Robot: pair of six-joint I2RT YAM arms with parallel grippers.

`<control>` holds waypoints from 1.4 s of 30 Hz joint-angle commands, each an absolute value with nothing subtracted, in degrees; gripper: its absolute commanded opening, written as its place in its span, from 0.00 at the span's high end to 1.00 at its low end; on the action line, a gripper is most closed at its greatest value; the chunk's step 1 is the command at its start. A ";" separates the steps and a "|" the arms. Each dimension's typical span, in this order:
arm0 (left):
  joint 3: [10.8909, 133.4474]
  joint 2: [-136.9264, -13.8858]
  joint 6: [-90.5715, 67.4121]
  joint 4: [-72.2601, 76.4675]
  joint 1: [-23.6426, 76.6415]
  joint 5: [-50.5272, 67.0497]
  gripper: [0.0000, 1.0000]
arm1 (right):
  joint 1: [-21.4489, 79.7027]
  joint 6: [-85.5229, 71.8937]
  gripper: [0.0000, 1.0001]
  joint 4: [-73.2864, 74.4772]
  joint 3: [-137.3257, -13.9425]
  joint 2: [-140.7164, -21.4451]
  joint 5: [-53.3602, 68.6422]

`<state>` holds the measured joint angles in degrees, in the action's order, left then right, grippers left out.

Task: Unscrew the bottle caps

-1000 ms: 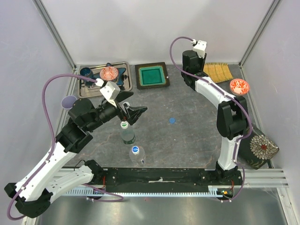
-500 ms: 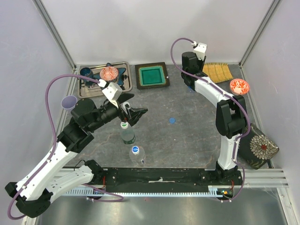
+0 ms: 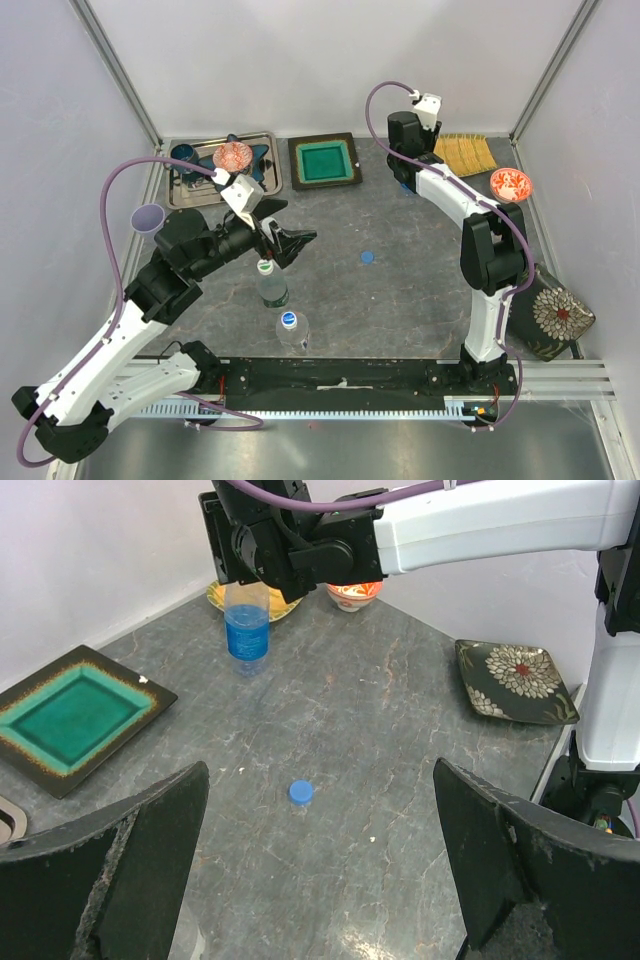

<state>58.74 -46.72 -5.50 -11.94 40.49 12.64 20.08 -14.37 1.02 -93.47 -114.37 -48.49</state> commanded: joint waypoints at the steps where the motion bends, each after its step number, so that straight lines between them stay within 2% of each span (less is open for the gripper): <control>1: 58.97 -47.20 -5.10 -10.99 40.43 14.24 0.00 | 19.95 -15.64 0.48 3.78 -95.18 -112.94 -47.55; 5: 58.97 -47.29 -5.19 -11.16 40.43 14.41 0.00 | 19.86 -16.17 0.40 4.57 -95.71 -112.68 -47.02; 9: 59.06 -47.20 -5.10 -11.16 40.43 14.41 0.00 | 19.86 -16.26 0.27 5.54 -96.68 -112.33 -46.58; 12: 59.06 -47.29 -5.19 -11.16 40.43 14.41 0.00 | 19.87 -16.17 0.22 5.71 -96.94 -111.97 -46.41; 28: 59.15 -47.37 -5.45 -11.42 40.43 14.94 0.00 | 20.04 -17.75 0.05 9.30 -98.26 -109.60 -42.28; 31: 59.41 -47.37 -5.19 -11.69 40.43 14.59 0.00 | 20.83 -18.37 0.02 9.76 -97.56 -105.92 -41.22; 38: 59.85 -46.94 -5.54 -11.69 40.43 12.49 0.00 | 24.16 -19.16 0.02 13.71 -94.40 -93.36 -42.36; 42: 59.85 -45.27 -5.98 -12.21 40.43 6.52 0.00 | 28.29 -20.30 0.02 12.14 -85.01 -83.78 -34.05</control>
